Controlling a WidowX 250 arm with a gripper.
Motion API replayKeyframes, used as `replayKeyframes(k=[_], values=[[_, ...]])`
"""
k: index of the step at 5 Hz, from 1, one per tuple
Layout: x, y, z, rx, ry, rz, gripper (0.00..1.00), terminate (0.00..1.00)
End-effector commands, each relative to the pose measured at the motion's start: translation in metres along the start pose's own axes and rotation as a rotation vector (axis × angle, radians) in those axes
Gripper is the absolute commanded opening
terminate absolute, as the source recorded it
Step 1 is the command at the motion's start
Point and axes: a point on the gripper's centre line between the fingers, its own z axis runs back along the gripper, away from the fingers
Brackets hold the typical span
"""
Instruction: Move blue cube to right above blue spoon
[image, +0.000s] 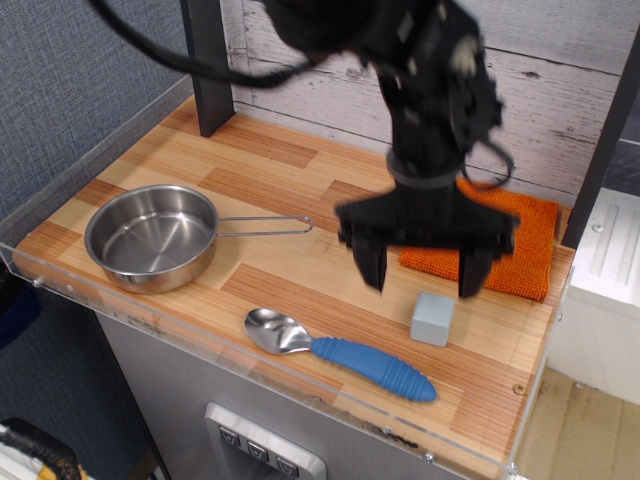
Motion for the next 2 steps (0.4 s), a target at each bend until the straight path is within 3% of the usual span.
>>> replayKeyframes(k=[1, 2], values=[[0.015, 0.008, 0.073, -0.054, -0.141, 0.045, 1.00, 0.00], [0.016, 0.012, 0.084, -0.103, -0.182, 0.084, 1.00, 0.00]])
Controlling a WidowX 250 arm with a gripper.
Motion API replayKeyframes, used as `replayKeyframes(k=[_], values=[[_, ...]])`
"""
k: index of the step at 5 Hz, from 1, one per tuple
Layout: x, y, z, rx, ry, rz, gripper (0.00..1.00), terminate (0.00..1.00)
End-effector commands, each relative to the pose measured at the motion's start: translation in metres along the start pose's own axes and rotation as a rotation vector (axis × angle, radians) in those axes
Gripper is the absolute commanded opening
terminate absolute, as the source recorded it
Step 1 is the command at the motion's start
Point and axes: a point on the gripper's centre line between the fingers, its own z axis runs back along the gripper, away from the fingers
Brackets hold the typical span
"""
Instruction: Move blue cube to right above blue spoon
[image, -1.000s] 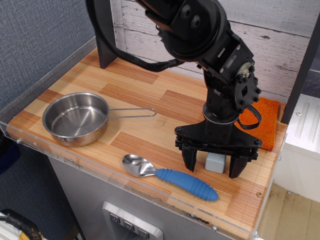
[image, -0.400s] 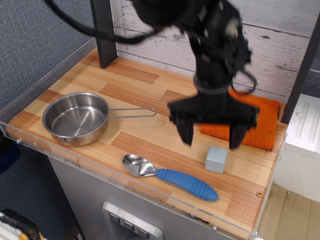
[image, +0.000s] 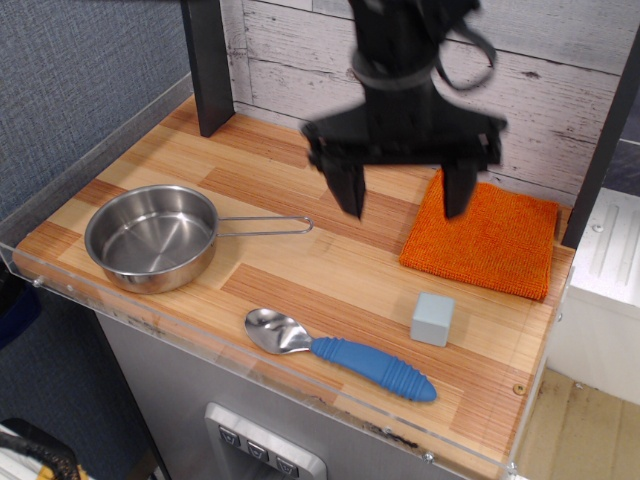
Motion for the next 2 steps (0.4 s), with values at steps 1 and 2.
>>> replayKeyframes(k=[1, 2], values=[[0.0031, -0.0005, 0.0263, -0.068, -0.083, 0.041, 1.00, 0.00], [0.0031, -0.0005, 0.0263, -0.068, -0.083, 0.041, 1.00, 1.00]])
